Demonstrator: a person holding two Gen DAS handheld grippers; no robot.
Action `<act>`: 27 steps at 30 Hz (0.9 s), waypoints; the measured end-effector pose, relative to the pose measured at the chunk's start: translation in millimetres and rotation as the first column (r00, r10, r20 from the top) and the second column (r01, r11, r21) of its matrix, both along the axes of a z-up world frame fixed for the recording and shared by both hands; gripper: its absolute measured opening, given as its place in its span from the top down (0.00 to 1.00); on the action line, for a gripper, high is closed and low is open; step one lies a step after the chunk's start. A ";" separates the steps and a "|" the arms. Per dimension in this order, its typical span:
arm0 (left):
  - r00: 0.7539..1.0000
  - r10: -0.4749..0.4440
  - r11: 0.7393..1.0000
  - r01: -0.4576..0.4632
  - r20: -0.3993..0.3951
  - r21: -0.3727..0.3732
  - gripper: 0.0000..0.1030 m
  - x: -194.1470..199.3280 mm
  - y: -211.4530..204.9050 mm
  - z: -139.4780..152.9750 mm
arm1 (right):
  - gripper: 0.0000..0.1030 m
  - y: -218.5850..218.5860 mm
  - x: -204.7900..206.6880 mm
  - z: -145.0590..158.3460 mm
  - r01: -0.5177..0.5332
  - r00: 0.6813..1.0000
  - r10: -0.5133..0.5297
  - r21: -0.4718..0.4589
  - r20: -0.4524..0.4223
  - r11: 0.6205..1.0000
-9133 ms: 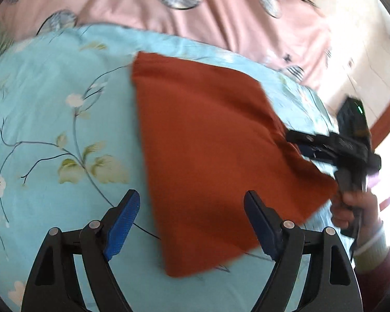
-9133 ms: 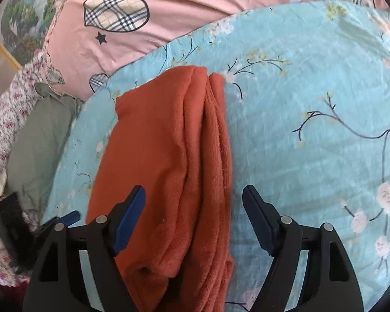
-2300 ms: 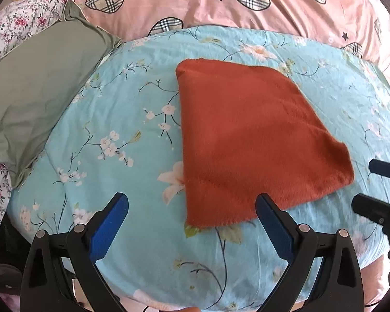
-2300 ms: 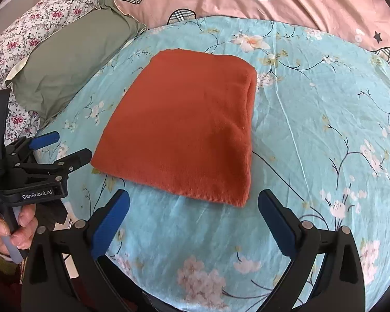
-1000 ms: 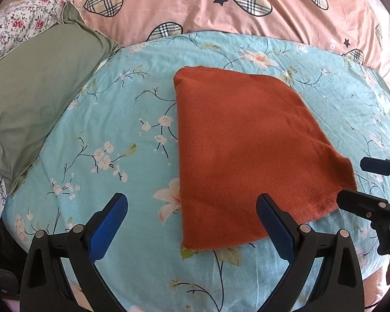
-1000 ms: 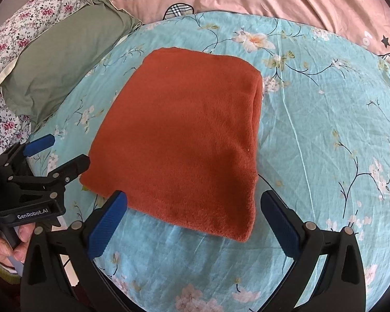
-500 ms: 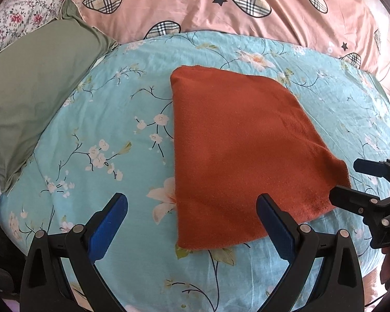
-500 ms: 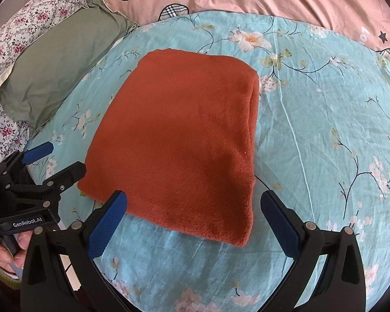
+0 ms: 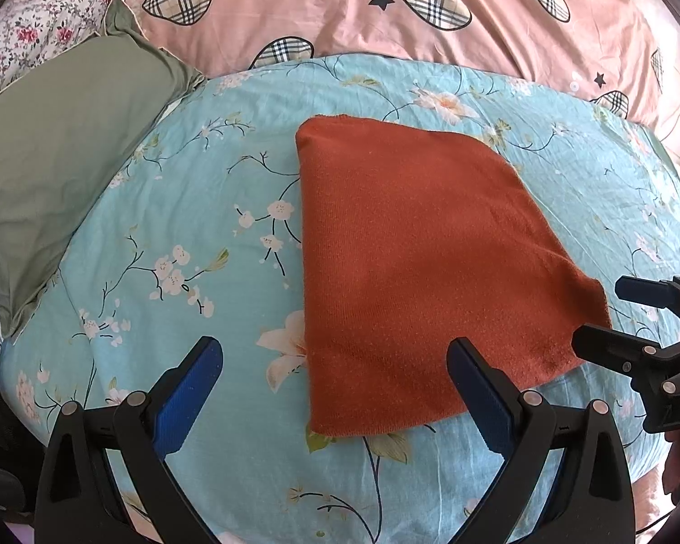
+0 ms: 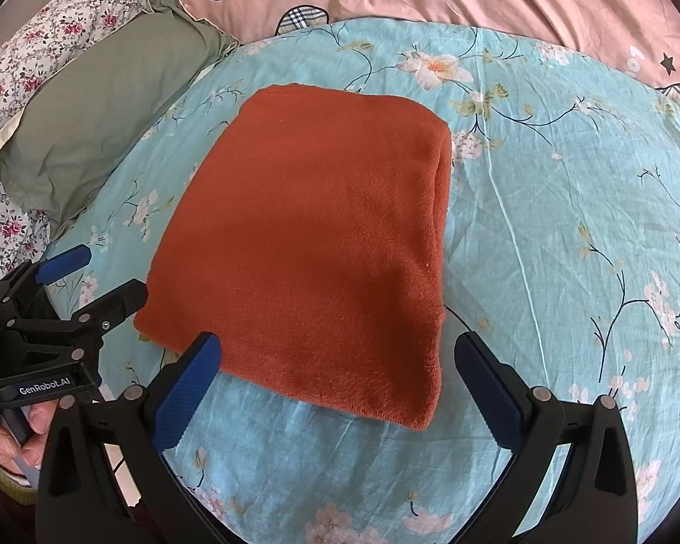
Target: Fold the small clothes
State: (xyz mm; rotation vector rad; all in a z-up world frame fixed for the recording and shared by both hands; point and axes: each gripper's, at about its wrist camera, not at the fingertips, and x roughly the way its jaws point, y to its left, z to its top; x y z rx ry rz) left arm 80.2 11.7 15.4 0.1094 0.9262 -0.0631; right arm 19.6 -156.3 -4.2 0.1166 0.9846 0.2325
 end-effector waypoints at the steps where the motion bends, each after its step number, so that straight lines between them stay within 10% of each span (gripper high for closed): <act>1: 1.000 0.000 1.000 0.000 -0.001 0.003 0.03 0.2 -0.3 0.0 | 0.01 0.4 0.1 0.0 0.001 1.000 -0.001 0.000 0.000 1.000; 27: 1.000 -0.007 1.000 0.007 -0.004 0.002 0.03 5.1 -2.0 -1.3 | 0.01 0.2 6.0 0.0 0.000 1.000 0.000 0.009 -0.001 1.000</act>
